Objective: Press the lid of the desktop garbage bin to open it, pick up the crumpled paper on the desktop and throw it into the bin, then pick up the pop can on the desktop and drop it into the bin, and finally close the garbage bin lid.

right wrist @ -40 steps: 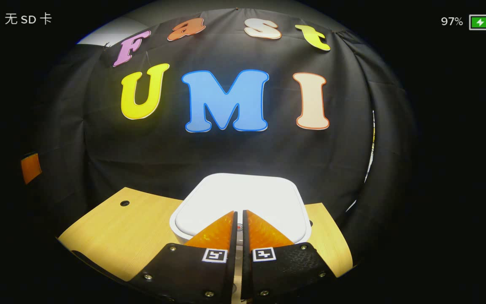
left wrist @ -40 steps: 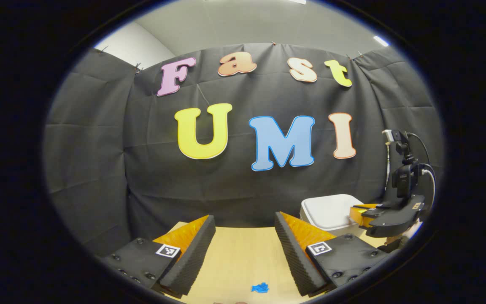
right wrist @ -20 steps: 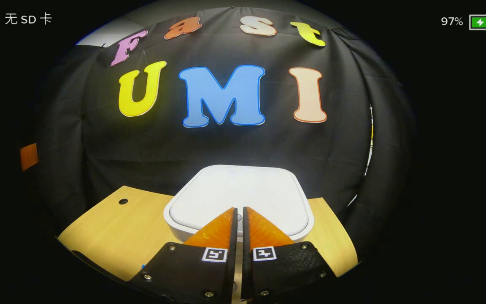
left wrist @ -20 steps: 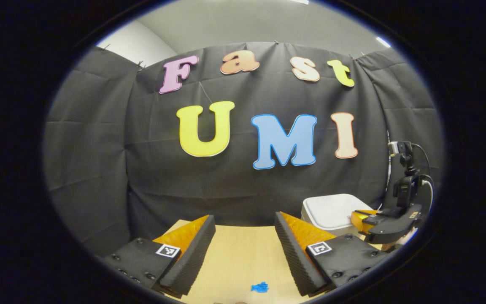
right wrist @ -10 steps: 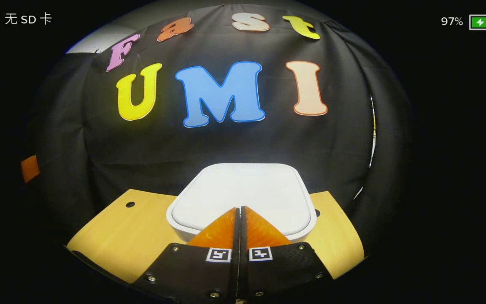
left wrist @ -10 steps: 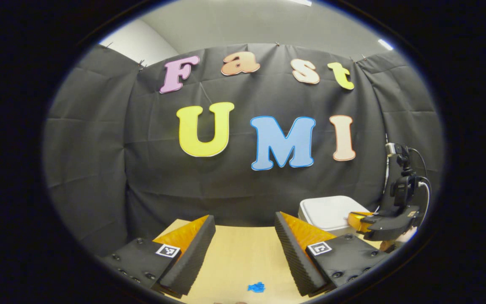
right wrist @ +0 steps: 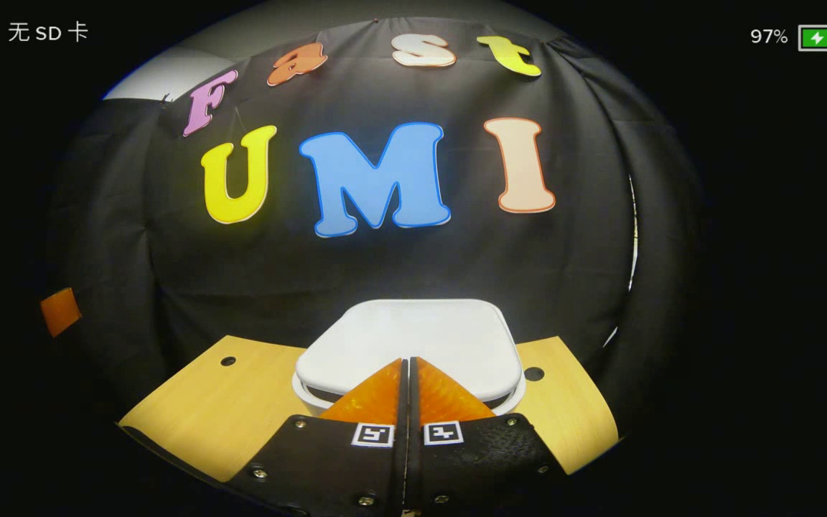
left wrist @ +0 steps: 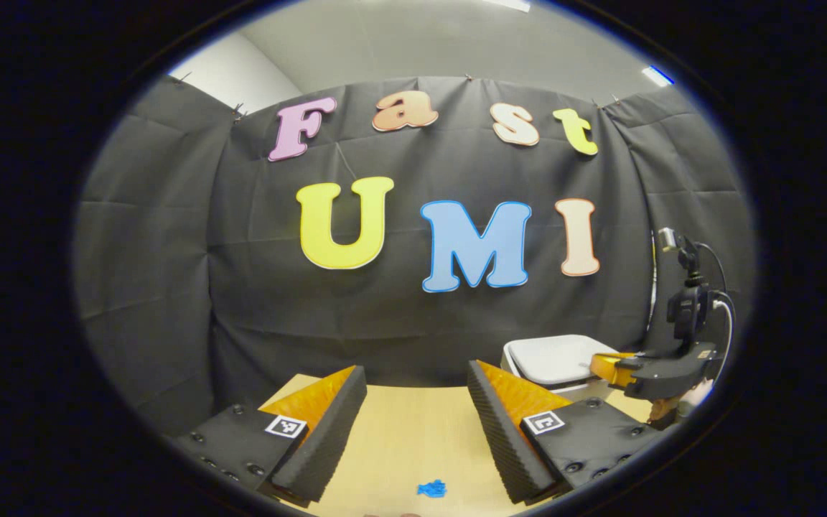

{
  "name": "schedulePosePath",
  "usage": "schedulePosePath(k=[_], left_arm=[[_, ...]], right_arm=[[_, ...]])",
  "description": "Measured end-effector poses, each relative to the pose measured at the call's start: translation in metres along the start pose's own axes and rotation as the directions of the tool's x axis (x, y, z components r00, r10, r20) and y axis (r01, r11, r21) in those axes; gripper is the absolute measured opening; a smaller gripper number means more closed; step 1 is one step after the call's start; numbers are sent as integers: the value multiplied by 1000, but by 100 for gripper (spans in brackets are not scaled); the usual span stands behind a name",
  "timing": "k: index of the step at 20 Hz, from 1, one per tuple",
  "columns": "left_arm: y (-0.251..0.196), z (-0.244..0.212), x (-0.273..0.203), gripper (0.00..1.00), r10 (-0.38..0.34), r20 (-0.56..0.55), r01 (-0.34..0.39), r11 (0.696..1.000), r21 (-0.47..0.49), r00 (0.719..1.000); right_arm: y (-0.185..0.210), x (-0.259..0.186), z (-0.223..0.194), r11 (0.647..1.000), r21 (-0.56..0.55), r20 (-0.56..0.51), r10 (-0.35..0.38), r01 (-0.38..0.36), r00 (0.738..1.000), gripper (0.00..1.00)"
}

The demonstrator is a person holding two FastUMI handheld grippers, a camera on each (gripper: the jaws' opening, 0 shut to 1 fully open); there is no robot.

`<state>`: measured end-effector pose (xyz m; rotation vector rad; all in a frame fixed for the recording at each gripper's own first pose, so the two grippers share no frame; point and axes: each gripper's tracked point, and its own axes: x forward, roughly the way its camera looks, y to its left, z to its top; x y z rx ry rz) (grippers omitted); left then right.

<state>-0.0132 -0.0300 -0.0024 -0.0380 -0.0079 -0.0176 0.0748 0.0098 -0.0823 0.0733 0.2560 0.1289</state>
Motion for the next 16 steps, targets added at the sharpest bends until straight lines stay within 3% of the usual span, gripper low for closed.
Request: schedulePosePath(k=[16], left_arm=[[-5,-6,4,95,-16,-9,16,1000,15,1000]], right_arm=[[7,-34,61,1000,-12,152,15,-13,988,1]])
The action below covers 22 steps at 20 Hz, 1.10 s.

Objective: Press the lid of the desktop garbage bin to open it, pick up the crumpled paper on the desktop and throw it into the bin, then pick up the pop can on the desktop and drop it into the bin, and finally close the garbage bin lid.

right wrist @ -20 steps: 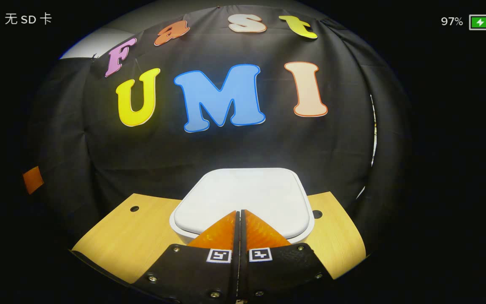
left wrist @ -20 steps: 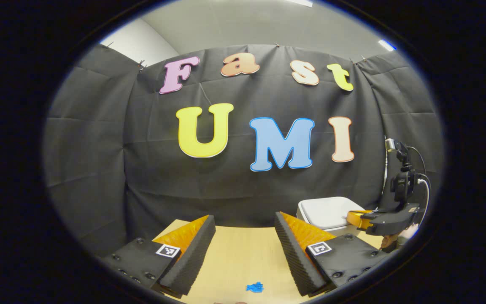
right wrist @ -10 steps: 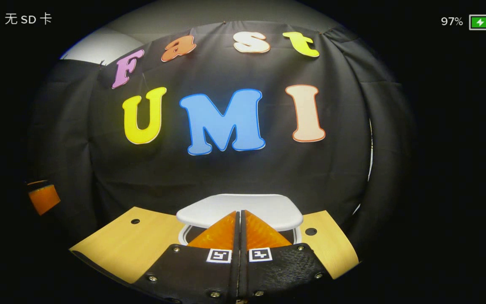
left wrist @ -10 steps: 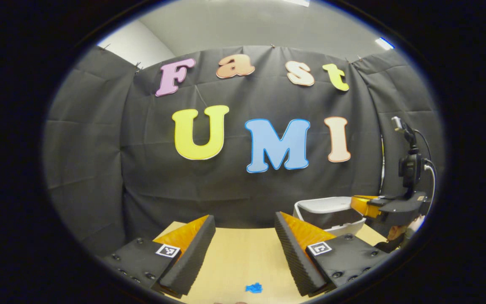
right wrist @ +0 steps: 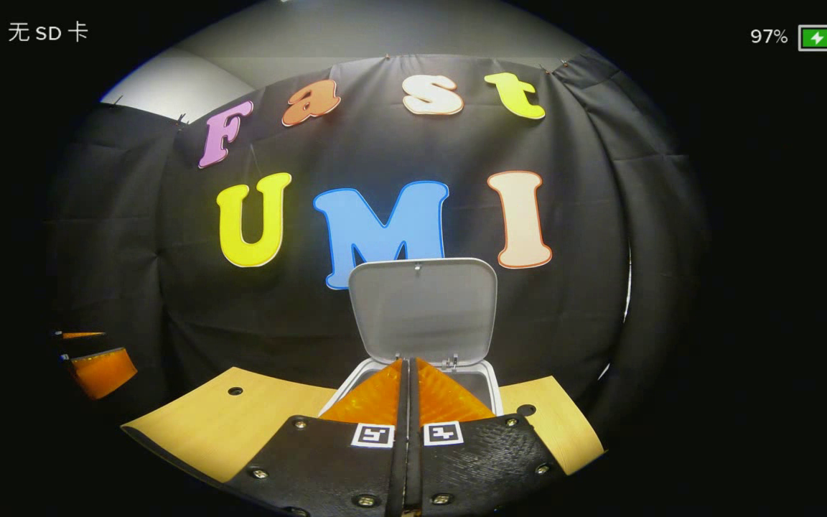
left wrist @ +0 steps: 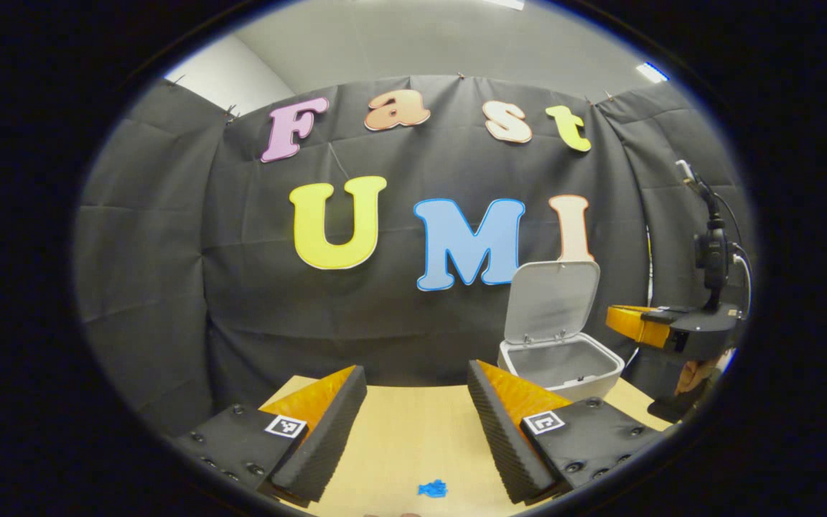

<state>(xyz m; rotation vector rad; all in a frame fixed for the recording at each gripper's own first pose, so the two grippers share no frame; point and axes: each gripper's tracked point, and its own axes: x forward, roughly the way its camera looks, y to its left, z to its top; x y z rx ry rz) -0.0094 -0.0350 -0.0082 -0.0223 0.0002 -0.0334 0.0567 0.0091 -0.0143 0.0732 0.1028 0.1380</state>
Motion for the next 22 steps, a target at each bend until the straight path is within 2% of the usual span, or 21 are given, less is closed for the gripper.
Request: schedulePosePath(k=[6,10,11,13,15,16,17,22], left_arm=[[7,-7,4,95,-1,-8,1,1000,2,1000],[8,-13,8,95,-15,-8,15,1000,10,1000],[7,-15,9,95,-20,-11,20,1000,8,1000],[7,-22,11,95,-27,-21,27,1000,4,999],[6,-32,13,94,-38,-35,38,999,-4,999],[5,-37,14,95,-46,-42,46,999,-5,998],[4,-43,17,95,-55,-47,55,998,-3,997],[-3,-92,26,95,-90,-120,90,996,-1,989]], right_arm=[[9,-6,0,1000,-6,-2,25,-25,1000,1],[10,-9,3,1000,-4,8,22,-22,1000,41],[11,-12,5,1000,-1,16,23,-23,1000,61],[11,-13,8,1000,3,30,18,-18,999,74],[9,-17,13,1000,9,41,10,-10,999,94],[8,-19,16,1000,13,48,4,-5,999,98],[6,-21,17,1000,17,54,-3,2,999,91],[-1,-32,25,999,32,71,-32,30,997,91]])
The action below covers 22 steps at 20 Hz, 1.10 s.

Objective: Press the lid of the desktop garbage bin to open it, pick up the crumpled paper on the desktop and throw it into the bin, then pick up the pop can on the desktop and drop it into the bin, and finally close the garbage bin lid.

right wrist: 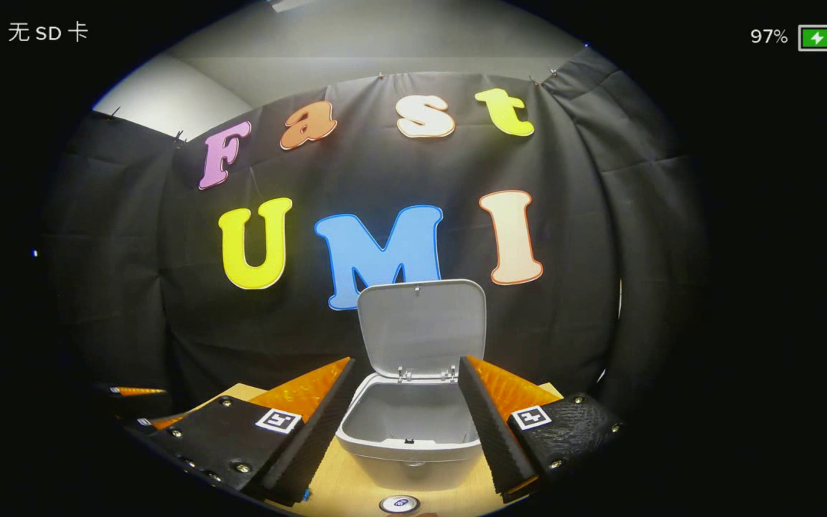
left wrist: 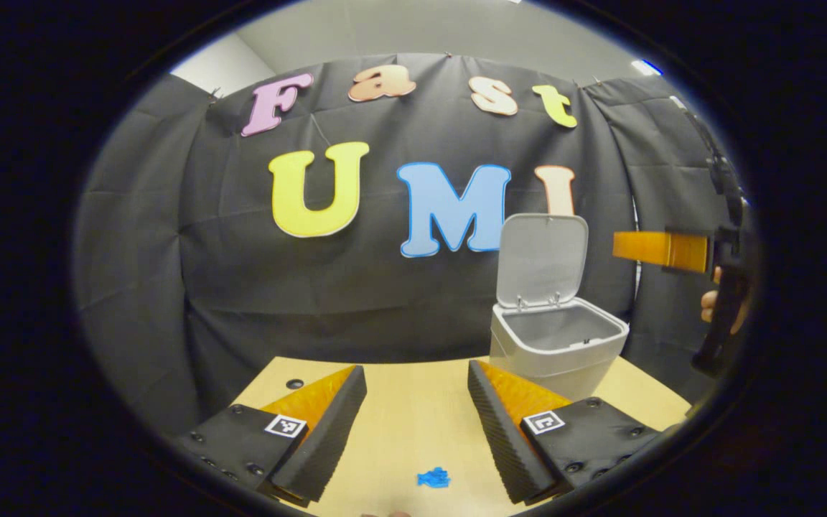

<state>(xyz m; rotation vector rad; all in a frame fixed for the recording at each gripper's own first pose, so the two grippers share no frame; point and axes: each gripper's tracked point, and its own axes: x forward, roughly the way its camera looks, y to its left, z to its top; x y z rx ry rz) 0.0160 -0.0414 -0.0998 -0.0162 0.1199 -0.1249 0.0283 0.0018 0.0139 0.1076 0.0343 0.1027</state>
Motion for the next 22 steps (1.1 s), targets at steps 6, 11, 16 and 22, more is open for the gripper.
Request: schedulePosePath(k=[6,11,16,22], left_arm=[[-6,-74,22,95,-32,-127,32,999,1,991],[-3,-140,43,96,-33,-230,37,999,13,973],[3,-210,57,95,-46,-341,37,999,-33,939],[10,-272,74,96,-44,-456,11,997,-74,889]], right_arm=[[-17,-14,-1,998,-21,-18,-52,51,999,91],[-31,-24,-6,994,-48,-39,-98,96,994,91],[-47,-32,-13,988,-62,-63,-143,139,988,91],[-65,-38,-20,979,-78,-89,-196,189,977,91]])
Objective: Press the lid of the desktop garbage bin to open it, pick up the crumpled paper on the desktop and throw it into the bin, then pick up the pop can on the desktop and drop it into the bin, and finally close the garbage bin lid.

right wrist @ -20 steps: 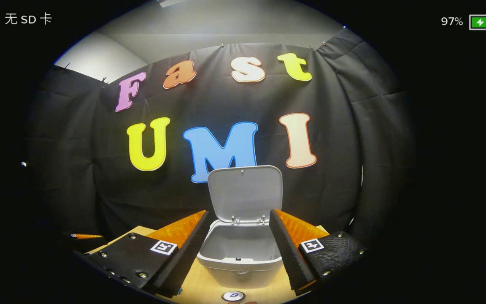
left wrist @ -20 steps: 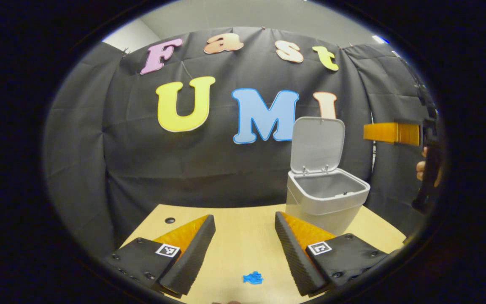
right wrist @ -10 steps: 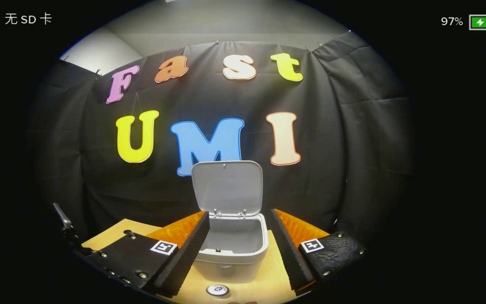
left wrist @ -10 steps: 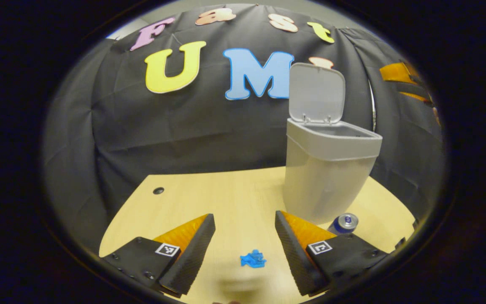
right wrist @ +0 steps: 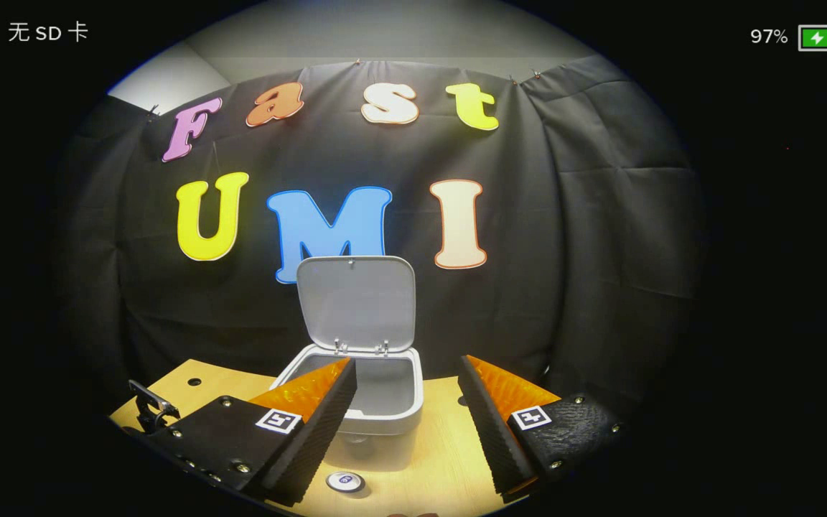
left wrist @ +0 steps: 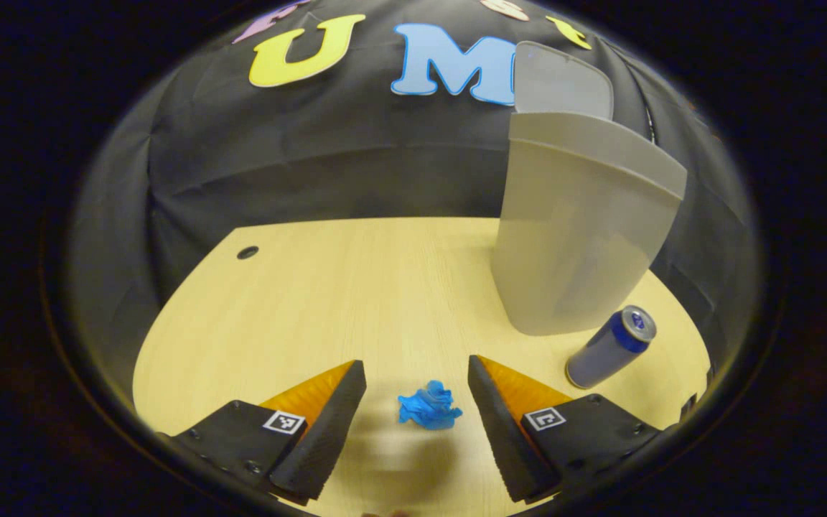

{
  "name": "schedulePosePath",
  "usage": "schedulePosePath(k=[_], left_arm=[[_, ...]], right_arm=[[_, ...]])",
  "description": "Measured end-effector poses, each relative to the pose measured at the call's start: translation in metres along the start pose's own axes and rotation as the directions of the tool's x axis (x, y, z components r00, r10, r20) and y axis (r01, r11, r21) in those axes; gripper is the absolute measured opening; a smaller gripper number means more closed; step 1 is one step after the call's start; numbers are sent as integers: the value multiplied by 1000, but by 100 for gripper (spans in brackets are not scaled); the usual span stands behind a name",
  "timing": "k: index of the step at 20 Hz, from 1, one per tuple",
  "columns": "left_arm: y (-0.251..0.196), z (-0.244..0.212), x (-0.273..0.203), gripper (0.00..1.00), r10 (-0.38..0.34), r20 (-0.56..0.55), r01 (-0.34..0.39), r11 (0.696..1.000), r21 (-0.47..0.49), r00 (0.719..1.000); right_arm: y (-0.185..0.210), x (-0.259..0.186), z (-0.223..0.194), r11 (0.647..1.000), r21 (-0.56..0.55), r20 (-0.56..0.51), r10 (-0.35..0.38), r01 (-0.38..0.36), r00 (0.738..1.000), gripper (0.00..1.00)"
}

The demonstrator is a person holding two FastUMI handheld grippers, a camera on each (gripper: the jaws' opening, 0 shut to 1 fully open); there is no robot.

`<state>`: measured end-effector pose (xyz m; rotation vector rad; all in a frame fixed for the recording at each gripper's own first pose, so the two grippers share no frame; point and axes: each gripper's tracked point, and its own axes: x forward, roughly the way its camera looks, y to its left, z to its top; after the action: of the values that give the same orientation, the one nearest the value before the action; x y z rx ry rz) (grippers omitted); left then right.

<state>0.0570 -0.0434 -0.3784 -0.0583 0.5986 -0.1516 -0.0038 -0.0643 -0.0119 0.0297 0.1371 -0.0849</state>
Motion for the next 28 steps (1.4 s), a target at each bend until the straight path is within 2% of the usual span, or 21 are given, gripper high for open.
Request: schedulePosePath(k=[6,11,26,27,28], left_arm=[[5,-40,22,95,8,-98,-11,1000,-26,995],[-1,-63,33,96,7,-136,-13,999,-41,991],[7,-58,50,94,59,-121,-57,998,25,991],[8,-58,51,98,60,-118,-57,998,25,991],[9,-57,52,96,63,-113,-61,998,24,992]], right_arm=[[-10,0,-7,1000,4,-24,-26,26,999,91],[-10,0,-11,1000,-9,-35,-27,26,999,91],[-15,-2,-25,1000,14,-74,-24,26,997,91],[-15,-1,-26,1000,15,-75,-24,25,997,91],[-15,-1,-27,1000,15,-78,-24,25,997,91]])
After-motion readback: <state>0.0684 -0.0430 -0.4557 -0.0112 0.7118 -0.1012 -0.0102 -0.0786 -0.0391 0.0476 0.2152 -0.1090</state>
